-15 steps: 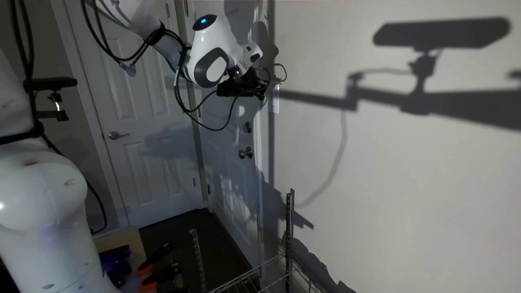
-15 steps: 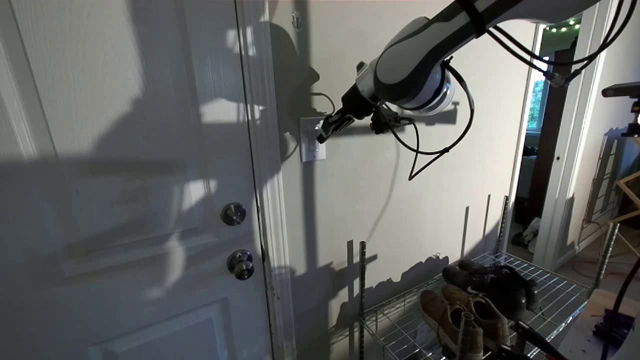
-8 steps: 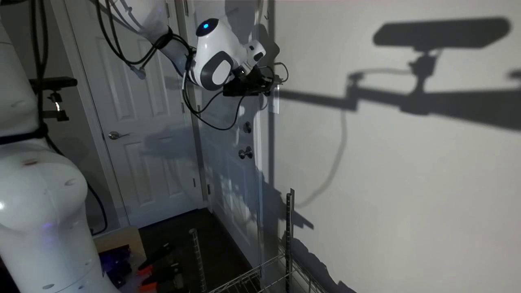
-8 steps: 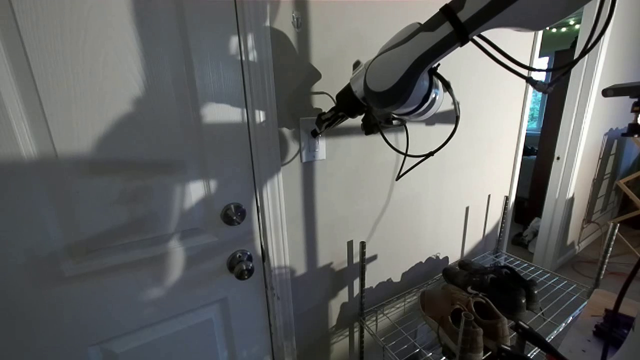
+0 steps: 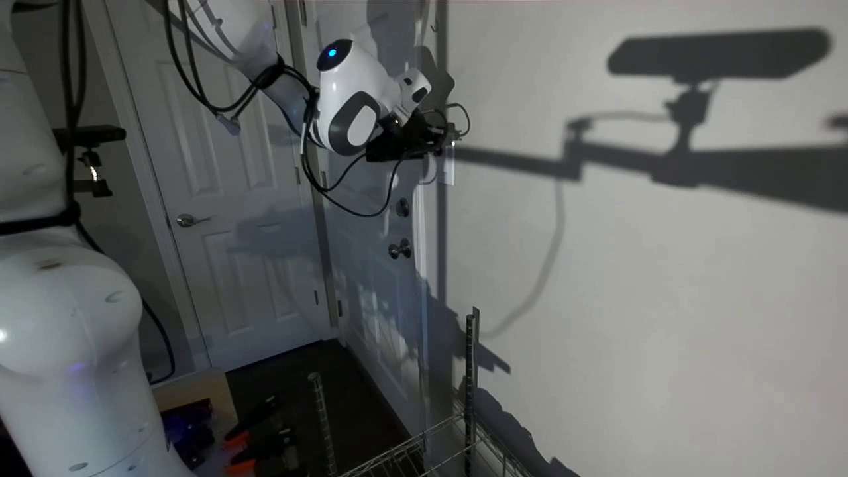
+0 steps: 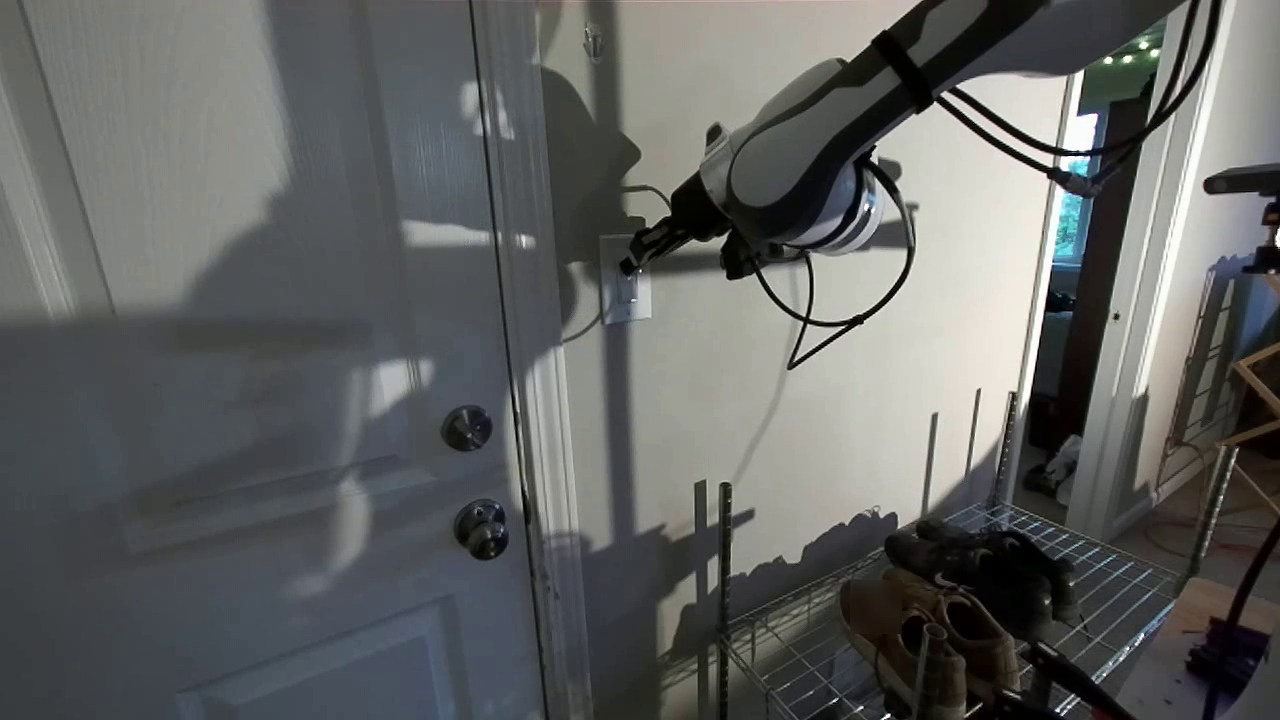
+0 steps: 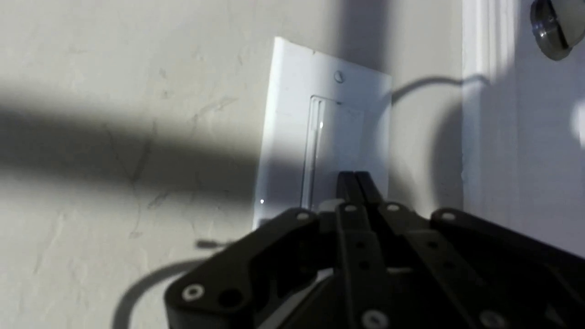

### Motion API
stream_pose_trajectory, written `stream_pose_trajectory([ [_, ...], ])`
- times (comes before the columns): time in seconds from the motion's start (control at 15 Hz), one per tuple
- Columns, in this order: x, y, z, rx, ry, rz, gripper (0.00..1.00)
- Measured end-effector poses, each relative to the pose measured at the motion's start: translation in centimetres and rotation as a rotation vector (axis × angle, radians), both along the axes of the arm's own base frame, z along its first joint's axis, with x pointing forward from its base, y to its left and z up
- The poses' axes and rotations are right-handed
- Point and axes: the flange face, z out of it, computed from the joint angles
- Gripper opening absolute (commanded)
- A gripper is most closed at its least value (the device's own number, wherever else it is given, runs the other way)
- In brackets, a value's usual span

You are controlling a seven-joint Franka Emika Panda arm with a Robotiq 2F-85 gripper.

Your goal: Push the light switch upwards

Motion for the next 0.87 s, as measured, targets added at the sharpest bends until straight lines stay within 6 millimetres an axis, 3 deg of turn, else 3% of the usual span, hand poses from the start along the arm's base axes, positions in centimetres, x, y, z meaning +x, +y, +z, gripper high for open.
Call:
stream_pose_trajectory([
  [0.73, -0.36, -0.12, -0.68, -0.073, -0.067, 0.039, 0.05],
  [0.8, -0.37, -0.09, -0.68, -0.072, -0.066, 0.039, 0.24],
  [0.87, -0.40, -0.01, -0.68, -0.066, -0.065, 0.038, 0.32],
])
